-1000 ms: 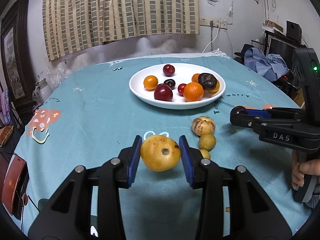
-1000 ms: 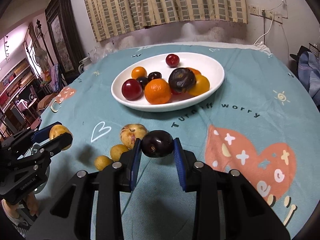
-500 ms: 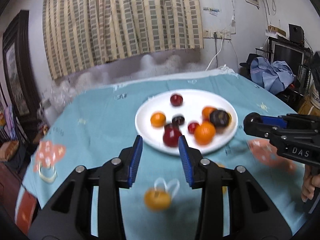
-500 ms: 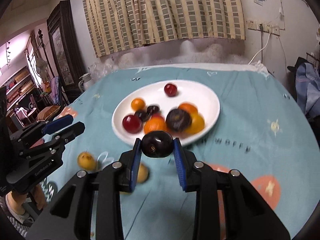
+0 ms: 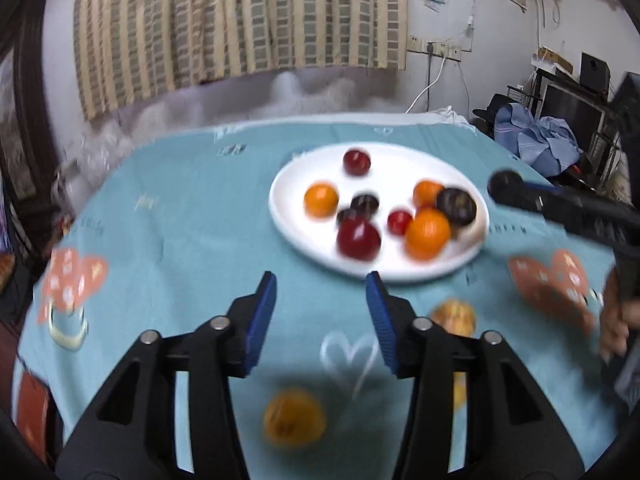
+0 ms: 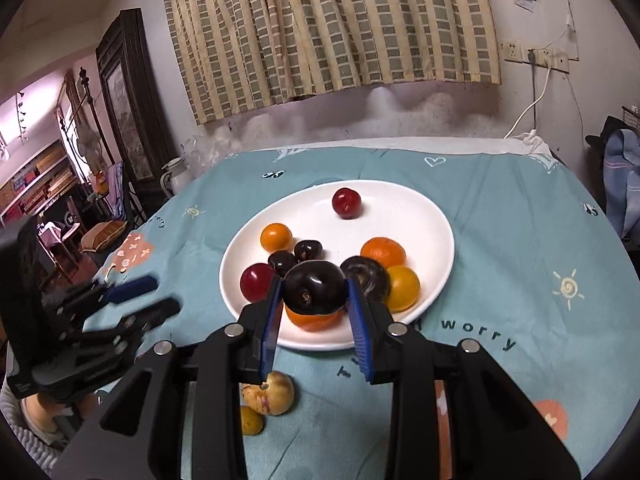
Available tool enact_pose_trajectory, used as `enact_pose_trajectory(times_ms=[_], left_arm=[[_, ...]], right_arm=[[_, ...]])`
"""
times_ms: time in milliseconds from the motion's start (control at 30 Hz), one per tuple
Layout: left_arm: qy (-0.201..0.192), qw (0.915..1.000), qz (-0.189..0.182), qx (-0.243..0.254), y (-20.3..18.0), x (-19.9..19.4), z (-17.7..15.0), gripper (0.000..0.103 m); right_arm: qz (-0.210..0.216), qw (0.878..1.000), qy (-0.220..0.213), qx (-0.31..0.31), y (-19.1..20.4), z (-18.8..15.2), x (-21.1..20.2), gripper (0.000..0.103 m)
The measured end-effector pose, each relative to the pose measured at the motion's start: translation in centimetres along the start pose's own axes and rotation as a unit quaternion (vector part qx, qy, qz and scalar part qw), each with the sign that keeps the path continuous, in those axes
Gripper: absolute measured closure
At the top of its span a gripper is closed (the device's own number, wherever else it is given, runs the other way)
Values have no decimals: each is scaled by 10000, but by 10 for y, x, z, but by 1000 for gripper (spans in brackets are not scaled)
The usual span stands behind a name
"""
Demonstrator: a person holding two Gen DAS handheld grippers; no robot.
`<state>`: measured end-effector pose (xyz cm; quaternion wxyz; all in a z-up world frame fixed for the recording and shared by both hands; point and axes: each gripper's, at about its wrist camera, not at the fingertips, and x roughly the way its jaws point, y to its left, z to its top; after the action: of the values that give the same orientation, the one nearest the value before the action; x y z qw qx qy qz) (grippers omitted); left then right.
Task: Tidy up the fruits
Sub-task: 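Release the yellow plum and purple plum onto the white plate with both tools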
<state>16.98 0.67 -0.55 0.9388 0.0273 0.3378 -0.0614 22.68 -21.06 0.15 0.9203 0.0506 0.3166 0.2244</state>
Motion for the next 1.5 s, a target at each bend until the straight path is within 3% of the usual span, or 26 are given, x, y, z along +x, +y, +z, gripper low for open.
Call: enact_pose_trajectory(times_ms=[133, 300, 400, 433, 533, 733, 900, 1033, 1267, 1300, 1333, 1367, 1433, 1500], left_arm=[[227, 9997, -33, 19, 1, -4, -29, 48], [560, 9978, 299, 181, -1, 9, -42, 47], [860, 9961, 187, 59, 5, 24, -48, 58], [780, 9968, 186, 27, 6, 21, -48, 67], [543, 9985, 66, -75, 8, 10, -43, 67], [63, 9999, 54, -97, 2, 5, 10, 67], [-181, 9996, 129, 184, -19, 31, 67, 67], [29, 9999, 50, 137, -26, 78, 94, 67], [263, 9996, 60, 76, -29, 128, 103, 67], [242, 9997, 79, 33, -27, 129, 104, 66], [186, 9997, 126, -44, -24, 130, 106, 52], [149, 9997, 142, -113, -22, 129, 108, 32], [76, 9998, 93, -158, -20, 126, 109, 29], [69, 9999, 131, -72, -22, 119, 106, 29]], right_arm=[[68, 10000, -27, -19, 5, 0, -4, 70], [129, 9999, -80, -36, 8, 0, -9, 70], [163, 9999, -36, -14, 8, -1, -6, 70], [158, 9999, -20, -23, 8, -2, -5, 70], [155, 9999, -9, -24, 9, -2, -4, 70], [-16, 9999, -56, -95, 6, 1, -3, 70], [-167, 9998, -82, 25, -8, 23, 10, 70], [-403, 9990, 158, -127, -18, 39, 46, 70], [-498, 9981, 350, 109, -45, 57, 91, 70], [-468, 9980, 396, 150, -47, 59, 96, 70], [-399, 9977, 485, 257, -51, 61, 103, 70], [-368, 9972, 549, 352, -54, 62, 108, 69], [-349, 9955, 663, 585, -60, 64, 116, 63], [-233, 9952, 548, 771, -63, 63, 112, 45]])
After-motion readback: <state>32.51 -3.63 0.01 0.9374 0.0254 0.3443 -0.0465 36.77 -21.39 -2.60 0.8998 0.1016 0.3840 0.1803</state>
